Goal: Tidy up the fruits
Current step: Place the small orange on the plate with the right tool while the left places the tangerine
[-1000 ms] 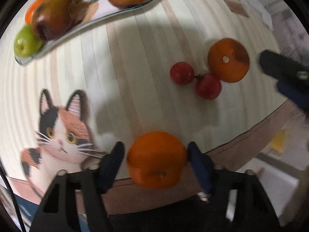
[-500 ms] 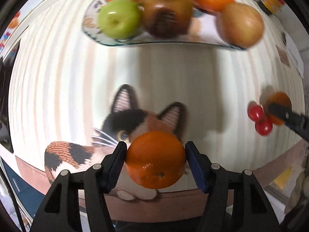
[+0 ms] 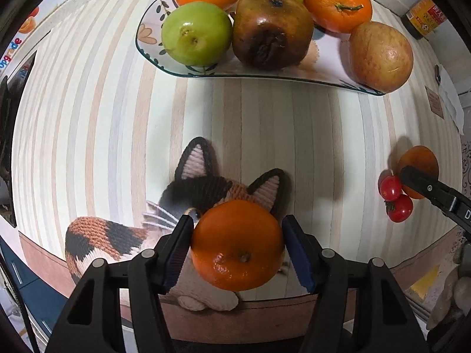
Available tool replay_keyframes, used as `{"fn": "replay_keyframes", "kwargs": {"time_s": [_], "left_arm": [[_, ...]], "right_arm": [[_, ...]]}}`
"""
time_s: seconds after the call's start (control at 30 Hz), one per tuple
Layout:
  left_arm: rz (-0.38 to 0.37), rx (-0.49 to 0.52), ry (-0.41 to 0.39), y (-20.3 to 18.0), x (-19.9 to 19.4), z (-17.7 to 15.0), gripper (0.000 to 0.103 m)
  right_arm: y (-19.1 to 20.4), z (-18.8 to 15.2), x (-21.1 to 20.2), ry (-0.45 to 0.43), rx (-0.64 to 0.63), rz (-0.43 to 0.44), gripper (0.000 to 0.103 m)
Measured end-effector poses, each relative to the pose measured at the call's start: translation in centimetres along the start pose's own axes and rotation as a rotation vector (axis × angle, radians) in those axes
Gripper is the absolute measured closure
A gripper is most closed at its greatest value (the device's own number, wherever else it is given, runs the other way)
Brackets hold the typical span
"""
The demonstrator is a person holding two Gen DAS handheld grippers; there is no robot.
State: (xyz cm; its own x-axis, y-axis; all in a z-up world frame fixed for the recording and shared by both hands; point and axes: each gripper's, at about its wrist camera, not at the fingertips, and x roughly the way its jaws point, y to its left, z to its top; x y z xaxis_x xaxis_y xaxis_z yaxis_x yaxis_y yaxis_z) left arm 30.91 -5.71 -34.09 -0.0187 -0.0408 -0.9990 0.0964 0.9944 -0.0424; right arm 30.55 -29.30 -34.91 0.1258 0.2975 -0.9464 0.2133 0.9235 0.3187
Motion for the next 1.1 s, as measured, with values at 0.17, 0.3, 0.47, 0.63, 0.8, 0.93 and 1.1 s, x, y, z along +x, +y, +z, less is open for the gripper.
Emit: {"fn": "replay_keyframes", "kwargs": {"time_s": [0.17, 0.3, 0.47, 0.63, 0.8, 0.93, 1.1], "left_arm": [[-0.032, -0.024, -0.027, 0.7, -2.0, 0.9, 0.043], [-0.075, -0.040, -0.058, 1.7, -4.8, 1.3, 0.043], [-0.150, -0.087, -0.145, 3.9, -10.0, 3.4, 0.043], [-0.157, -0.151, -0.222, 7.1, -13.0, 7.7, 0.043], [-0.102, -0.198, -0.200, 9.3, -11.3, 13.3, 0.043], [-0.081, -0.232, -0.133, 10.3, -7.9, 15.7, 0.043], [-0.098, -0.238, -0.061, 10.4, -4.8, 16.8, 0.043]], "right_arm": [[0.3, 0.6, -2.1, -0.034, -0.016, 0.042, 0.044], [1.3, 2.3, -4.6, -0.088, -0.021, 0.087, 0.044], [2.3, 6.1, -7.5, -0.165, -0.016, 0.138, 0.044], [2.2, 10.8, -6.4, -0.172, 0.006, 0.132, 0.044], [2.0, 13.5, -3.3, -0.115, 0.019, 0.118, 0.044], [2.2, 13.8, -1.7, -0.087, 0.006, 0.113, 0.044], [2.4, 14.0, -1.0, -0.069, -0.001, 0.110, 0.044]]}}
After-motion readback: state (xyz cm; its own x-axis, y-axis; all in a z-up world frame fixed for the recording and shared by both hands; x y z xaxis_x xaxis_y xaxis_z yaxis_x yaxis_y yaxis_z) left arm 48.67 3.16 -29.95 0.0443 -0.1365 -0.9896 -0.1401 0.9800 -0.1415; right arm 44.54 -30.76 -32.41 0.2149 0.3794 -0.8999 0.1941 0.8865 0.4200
